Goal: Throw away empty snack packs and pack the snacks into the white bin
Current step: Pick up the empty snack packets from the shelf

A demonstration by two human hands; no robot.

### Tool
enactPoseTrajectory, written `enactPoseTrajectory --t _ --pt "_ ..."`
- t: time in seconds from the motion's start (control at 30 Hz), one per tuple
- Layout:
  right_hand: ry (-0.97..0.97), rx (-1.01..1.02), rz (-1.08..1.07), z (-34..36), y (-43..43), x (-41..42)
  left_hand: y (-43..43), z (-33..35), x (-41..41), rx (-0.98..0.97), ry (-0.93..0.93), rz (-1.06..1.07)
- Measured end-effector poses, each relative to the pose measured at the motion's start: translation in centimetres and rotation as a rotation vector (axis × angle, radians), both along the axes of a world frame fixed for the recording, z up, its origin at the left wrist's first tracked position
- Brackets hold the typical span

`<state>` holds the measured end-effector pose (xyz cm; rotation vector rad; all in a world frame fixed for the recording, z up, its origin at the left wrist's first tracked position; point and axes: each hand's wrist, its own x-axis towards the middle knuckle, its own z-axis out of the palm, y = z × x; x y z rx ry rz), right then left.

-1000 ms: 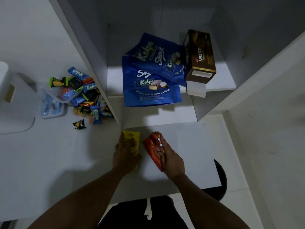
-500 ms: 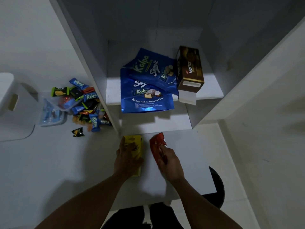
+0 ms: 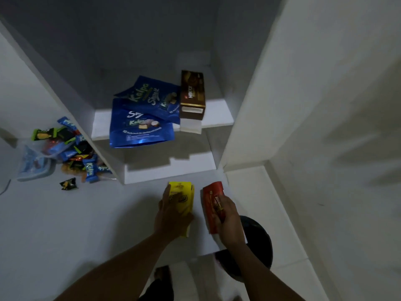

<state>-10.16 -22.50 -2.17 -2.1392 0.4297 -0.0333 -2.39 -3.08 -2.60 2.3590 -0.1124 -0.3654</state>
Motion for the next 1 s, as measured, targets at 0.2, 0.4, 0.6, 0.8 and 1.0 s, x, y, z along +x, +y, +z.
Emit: enactPoseTrajectory --t 0.2,0.4,0.6,0.8,1.0 --pt "-0.037 0.07 -0.183 1.3 -8.5 -6.3 -10.3 1.2 -5.4 0.0 -0.108 -0.147" --pt "-0.063 0.147 -0.343 1.3 -17.1 -12.4 -20.1 1.6 -10.9 -0.015 -0.13 -0.222" --pt "0.017 0.104 -0.425 -1.0 -23.5 -16.4 -26.6 0.4 -14.3 -0.056 -0.008 -0.245" --pt "0.107 0.127 -0.472 -4.7 -26.3 -19.0 -29.1 -3.1 -16.5 -0.117 0.153 -0.232" --pt "0.232 0.165 -0.475 -12.1 -27.1 -19.4 -29.2 -11.8 -16.3 -0.142 0.477 -0.116"
